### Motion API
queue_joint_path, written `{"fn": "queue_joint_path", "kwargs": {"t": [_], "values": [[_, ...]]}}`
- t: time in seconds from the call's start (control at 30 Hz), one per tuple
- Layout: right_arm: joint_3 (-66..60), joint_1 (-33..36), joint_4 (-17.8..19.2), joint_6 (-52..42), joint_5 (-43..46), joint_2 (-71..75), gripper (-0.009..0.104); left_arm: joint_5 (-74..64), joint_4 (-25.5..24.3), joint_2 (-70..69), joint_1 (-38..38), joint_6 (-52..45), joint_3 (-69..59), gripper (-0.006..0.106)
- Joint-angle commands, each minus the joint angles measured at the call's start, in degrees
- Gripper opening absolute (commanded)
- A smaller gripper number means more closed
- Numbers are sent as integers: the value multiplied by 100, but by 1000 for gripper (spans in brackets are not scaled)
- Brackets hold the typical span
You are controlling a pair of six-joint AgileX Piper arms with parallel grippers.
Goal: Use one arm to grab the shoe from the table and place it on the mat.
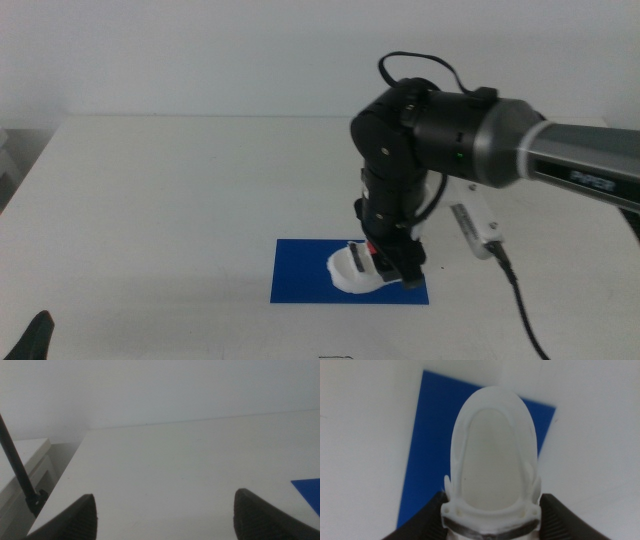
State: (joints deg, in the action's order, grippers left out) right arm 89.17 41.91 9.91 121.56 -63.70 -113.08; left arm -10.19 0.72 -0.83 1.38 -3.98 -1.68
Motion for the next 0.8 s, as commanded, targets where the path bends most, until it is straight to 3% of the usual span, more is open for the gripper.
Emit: {"fn": "queue_joint_path", "kwargs": {"t": [0.0, 0.1, 0.27, 0.77], "values": [[493, 9, -25, 108, -277, 97, -1, 473, 49, -108, 15, 84, 19, 94], [1173, 9, 2, 108, -1123, -236, -1, 473, 49, -108, 15, 84, 19, 94], [1700, 14, 78, 108, -1080, -522, -1, 473, 49, -108, 15, 84, 19, 94], [1730, 9, 2, 108, -1075, -916, -1, 473, 49, -108, 15, 84, 19, 94]]}}
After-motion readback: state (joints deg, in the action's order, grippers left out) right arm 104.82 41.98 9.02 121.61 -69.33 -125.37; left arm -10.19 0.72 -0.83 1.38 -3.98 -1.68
